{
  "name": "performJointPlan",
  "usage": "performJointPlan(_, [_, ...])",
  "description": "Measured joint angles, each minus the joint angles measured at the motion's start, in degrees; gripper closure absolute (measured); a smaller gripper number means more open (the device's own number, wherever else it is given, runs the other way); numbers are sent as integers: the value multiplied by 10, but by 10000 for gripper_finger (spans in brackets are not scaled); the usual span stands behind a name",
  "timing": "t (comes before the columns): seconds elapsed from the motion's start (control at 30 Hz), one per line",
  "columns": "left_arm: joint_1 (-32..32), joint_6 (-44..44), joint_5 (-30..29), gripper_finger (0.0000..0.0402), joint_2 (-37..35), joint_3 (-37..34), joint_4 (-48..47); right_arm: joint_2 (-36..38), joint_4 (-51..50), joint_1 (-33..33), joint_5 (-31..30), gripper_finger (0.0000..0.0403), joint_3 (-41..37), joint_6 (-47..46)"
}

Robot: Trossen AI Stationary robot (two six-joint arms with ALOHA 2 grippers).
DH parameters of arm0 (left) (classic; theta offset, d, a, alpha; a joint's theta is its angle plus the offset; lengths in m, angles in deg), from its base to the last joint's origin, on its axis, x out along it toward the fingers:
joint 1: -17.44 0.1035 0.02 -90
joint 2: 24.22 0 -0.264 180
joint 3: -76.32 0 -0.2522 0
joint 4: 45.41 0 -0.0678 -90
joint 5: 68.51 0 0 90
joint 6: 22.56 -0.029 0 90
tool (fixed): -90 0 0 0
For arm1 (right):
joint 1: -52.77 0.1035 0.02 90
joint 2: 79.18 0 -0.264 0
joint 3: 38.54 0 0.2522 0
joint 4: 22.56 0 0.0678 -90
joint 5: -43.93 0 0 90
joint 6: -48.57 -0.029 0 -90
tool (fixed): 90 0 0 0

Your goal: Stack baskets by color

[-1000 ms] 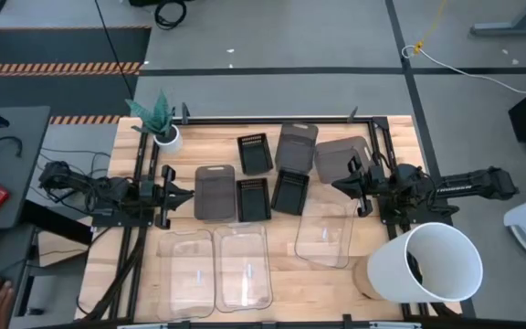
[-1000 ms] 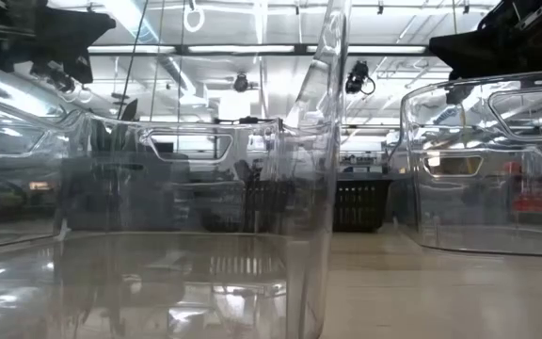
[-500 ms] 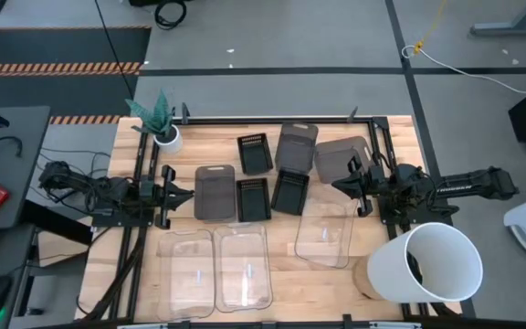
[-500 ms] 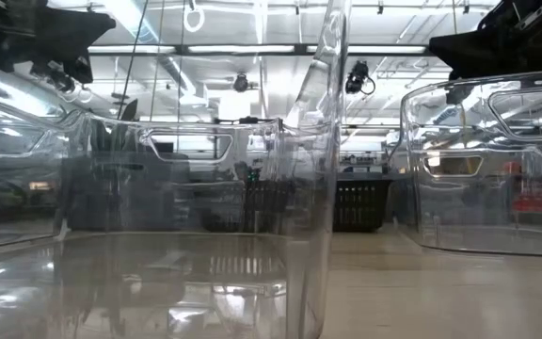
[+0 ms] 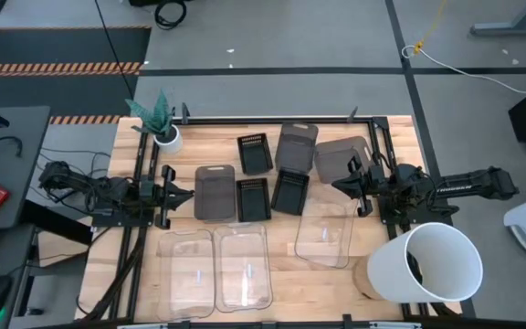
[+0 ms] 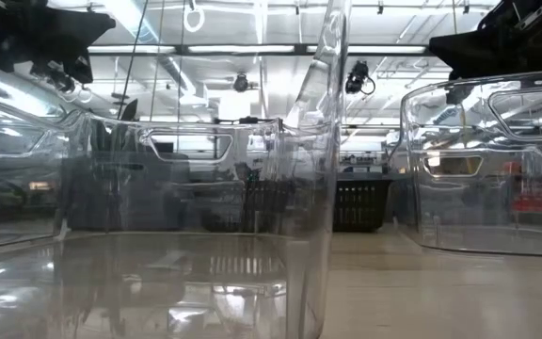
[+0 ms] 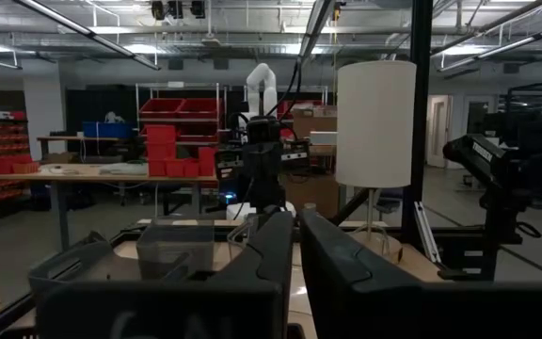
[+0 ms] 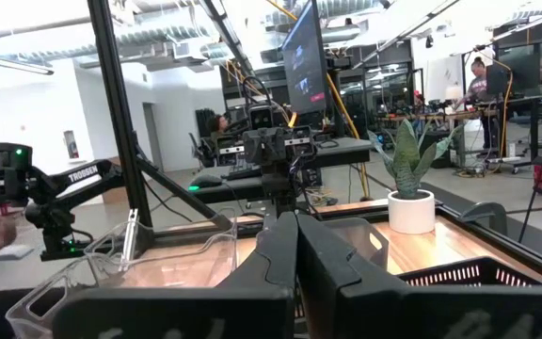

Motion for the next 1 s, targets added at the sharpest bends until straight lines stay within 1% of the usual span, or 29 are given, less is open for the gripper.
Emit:
performJointPlan(0.17, [0, 12, 0, 371, 0, 0, 8, 0, 0, 0, 0, 393, 0, 0])
performJointPlan(0.33, [1, 140, -1, 376, 2, 0, 18, 0, 0, 0, 0, 393, 0, 0])
performJointPlan(0.5, [1, 181, -4, 373, 2, 0, 24, 0, 0, 0, 0, 393, 0, 0])
performJointPlan(0.6, [1, 230, 7, 374, 3, 1, 21, 0, 0, 0, 0, 393, 0, 0])
performJointPlan(0.7, [1, 262, 20, 380, 15, 21, -40, 0, 0, 0, 0, 393, 0, 0])
performJointPlan(0.83, [1, 266, 24, 383, 54, 73, -109, 0, 0, 0, 0, 393, 0, 0])
performJointPlan(0.9, [1, 266, 36, 379, 80, 96, -156, 0, 0, 0, 0, 393, 0, 0])
performJointPlan(1.0, [-2, 267, 68, 365, 121, 135, -215, 0, 0, 0, 0, 393, 0, 0])
